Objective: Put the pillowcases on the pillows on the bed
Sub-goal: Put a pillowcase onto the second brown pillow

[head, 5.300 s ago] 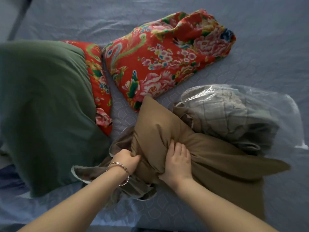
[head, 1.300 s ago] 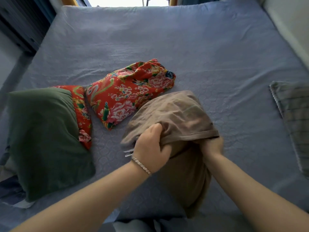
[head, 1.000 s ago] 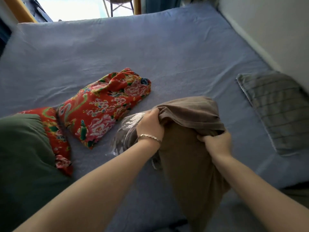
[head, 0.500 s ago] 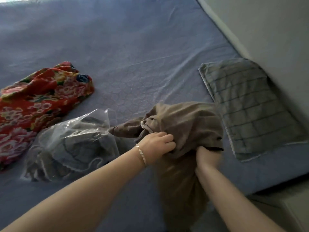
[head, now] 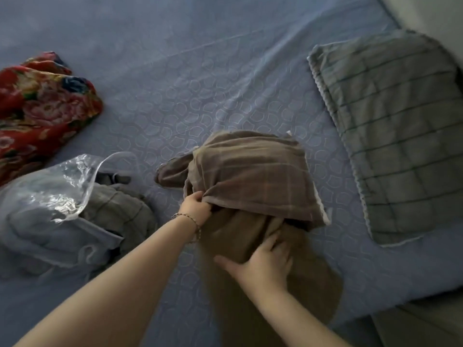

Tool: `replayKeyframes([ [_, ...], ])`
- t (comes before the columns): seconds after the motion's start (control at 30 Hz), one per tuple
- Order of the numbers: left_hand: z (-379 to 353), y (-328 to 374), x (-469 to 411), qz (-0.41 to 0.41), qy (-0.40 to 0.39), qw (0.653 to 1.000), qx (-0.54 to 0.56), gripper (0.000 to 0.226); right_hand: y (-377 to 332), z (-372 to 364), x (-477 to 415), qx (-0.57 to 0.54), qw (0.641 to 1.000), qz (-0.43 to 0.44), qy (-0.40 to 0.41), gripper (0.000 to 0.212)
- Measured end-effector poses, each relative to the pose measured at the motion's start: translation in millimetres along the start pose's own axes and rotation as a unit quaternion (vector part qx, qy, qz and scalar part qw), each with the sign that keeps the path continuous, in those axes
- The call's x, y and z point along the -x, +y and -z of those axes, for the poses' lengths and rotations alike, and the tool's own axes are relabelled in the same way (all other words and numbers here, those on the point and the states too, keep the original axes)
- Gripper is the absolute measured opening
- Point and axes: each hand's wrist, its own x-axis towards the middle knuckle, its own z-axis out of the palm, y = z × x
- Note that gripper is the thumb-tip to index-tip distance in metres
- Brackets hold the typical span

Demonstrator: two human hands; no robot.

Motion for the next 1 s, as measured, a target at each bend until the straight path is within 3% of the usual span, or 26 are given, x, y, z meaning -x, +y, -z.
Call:
replayKeyframes([
  [0.1,-4,2,-3,0.028,-0.024,0.998,0.055,0.029,-27,-32,-7,0.045,0.998,-0.025,-0.04,0.152],
  [0.2,-9,-1,-6,0.05,-0.037,0.994,0.094,0.027,-39,-40,-29,0.068,0.997,-0.047,-0.005,0.139],
  [0.3,-3,-8,-2,0.024,-0.056,0.995,0.079,0.012,-27,-30,-39,0.029,0.999,0.017,0.03,0.104],
  [0.33,0,-11,0,0.003,-0.047,0.997,0.061,0.019,-20,-22,-39,-0.009,0.999,0.041,0.031,0.086],
  [0.43,14,-13,5,-0.112,0.079,0.99,-0.037,0.017,-3,11,-37,-0.183,0.981,0.064,0.011,0.033],
  [0.5,27,-11,7,-0.169,0.186,0.966,-0.055,0.01,6,34,-28,-0.316,0.946,0.067,0.028,0.02],
  [0.57,35,-4,7,-0.183,0.245,0.952,-0.006,0.022,10,59,-13,-0.421,0.903,0.079,0.039,0.021],
  [0.67,32,14,11,-0.139,0.226,0.958,0.105,0.03,7,98,2,-0.505,0.858,0.086,0.041,0.026],
  [0.73,26,22,12,-0.099,0.186,0.964,0.163,0.023,2,119,1,-0.503,0.859,0.068,0.067,0.019],
  [0.8,27,31,16,-0.081,0.153,0.95,0.261,0.023,-2,136,-1,-0.488,0.866,0.044,0.1,0.028],
  [0.87,34,44,35,-0.145,0.113,0.945,0.27,0.024,-5,148,1,-0.472,0.871,0.047,0.125,0.023],
  [0.93,41,64,64,-0.3,0.044,0.943,0.133,0.015,-8,154,10,-0.424,0.892,0.085,0.133,0.026],
  [1.0,48,84,86,-0.44,0.017,0.898,0.014,0.003,-6,151,17,-0.361,0.914,0.14,0.119,0.027],
])
